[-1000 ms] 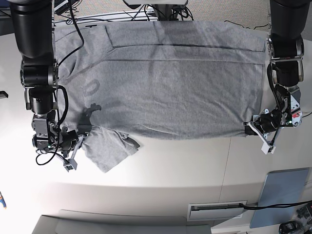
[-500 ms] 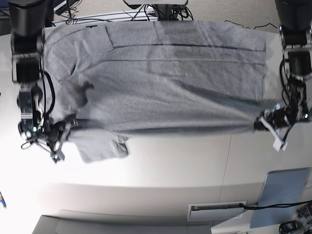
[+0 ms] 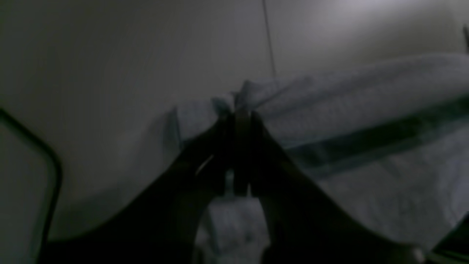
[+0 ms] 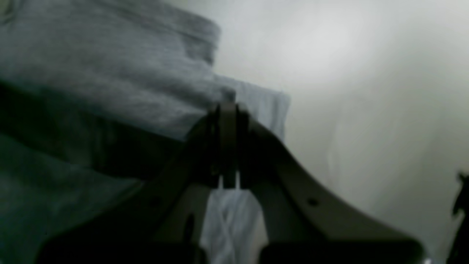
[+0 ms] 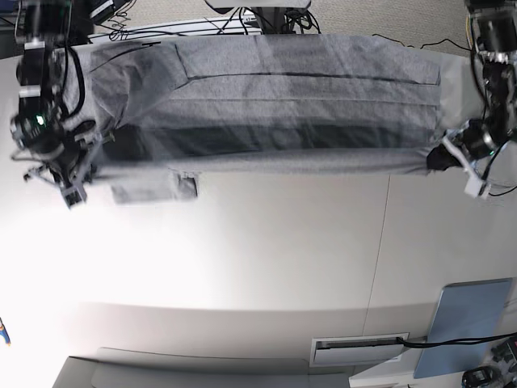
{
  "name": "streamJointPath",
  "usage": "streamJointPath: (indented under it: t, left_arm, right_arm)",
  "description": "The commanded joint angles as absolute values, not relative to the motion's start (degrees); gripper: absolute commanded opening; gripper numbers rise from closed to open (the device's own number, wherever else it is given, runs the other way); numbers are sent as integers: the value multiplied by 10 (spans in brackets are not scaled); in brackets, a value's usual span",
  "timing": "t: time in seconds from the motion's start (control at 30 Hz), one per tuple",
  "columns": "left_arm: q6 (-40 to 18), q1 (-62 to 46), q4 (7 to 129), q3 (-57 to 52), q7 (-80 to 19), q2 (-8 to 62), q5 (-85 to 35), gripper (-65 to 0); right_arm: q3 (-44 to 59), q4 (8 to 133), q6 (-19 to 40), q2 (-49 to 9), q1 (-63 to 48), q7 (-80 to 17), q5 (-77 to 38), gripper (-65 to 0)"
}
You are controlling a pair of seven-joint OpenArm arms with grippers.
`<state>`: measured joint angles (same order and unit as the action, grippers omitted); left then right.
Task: Fold the T-shirt properly
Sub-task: 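Lift the hem with both grippers and fold it over toward the collar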
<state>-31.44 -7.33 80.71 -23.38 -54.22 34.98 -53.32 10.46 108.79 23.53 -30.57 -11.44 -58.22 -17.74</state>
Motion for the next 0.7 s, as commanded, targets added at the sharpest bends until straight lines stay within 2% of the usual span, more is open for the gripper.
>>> streamJointPath:
  t: [0.0, 0.27, 0.47, 0.67]
  left_arm:
    - [-316, -82, 820, -249, -545, 364, -547, -650]
    - [-316, -152, 827, -264, -546, 364, -554, -650]
    - [-316, -167, 827, -264, -550, 364, -553, -650]
    - [-316, -167, 827, -264, -560, 364, -553, -650]
  right_arm:
    - [126, 1115, 233, -319, -131, -578, -171, -650]
    - [193, 1221, 220, -306, -268, -583, -169, -650]
    - [204, 1228, 220, -274, -315, -593, -169, -650]
    - [204, 1228, 212, -272, -359, -609, -169, -650]
